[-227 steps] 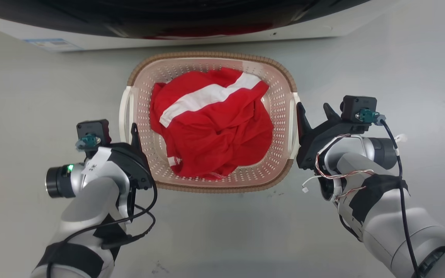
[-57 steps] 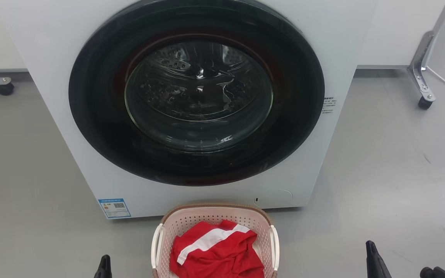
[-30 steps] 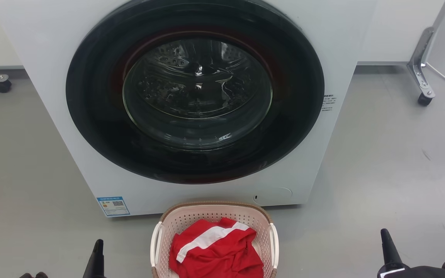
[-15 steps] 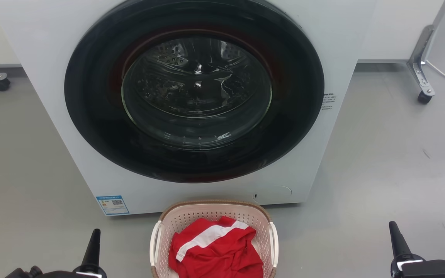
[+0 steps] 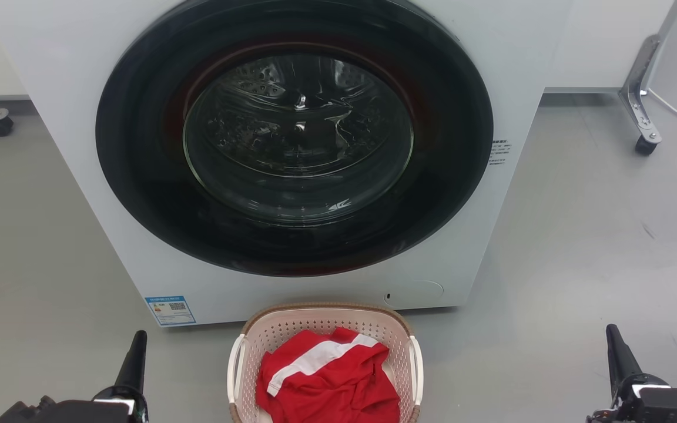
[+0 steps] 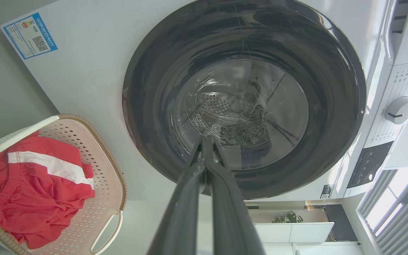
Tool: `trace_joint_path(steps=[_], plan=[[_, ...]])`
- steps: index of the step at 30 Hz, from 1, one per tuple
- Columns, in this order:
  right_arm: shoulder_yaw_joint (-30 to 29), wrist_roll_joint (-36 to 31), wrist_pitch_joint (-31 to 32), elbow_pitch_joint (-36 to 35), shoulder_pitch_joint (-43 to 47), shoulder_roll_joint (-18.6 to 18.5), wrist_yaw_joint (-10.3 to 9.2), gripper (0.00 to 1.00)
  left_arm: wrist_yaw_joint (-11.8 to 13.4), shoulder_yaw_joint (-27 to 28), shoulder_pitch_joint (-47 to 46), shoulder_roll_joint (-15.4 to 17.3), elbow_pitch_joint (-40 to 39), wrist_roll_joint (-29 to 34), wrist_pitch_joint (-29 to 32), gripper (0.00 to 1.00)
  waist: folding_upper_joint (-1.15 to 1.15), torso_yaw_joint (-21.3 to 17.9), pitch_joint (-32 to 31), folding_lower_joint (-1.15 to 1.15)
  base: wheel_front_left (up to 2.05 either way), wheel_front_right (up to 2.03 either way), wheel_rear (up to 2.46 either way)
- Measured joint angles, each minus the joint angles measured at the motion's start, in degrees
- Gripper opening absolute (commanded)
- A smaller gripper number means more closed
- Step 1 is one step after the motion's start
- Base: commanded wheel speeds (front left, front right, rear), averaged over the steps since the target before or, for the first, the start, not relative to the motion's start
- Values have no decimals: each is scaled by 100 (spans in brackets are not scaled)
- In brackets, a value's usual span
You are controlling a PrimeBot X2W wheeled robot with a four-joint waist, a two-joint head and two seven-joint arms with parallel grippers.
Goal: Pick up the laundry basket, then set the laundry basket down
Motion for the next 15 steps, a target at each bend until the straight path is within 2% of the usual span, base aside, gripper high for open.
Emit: trace_joint_path(steps=[8,15], plan=[[-187,593,157,115,-112,2,93,0,-101,136,-169,-34,97,-538,149,0,0,-5,17,0,0,0,0],[-193,595,172,121,-165,3,101,0,-136,140,-190,-44,100,-609,149,0,0,-5,17,0,0,0,0]])
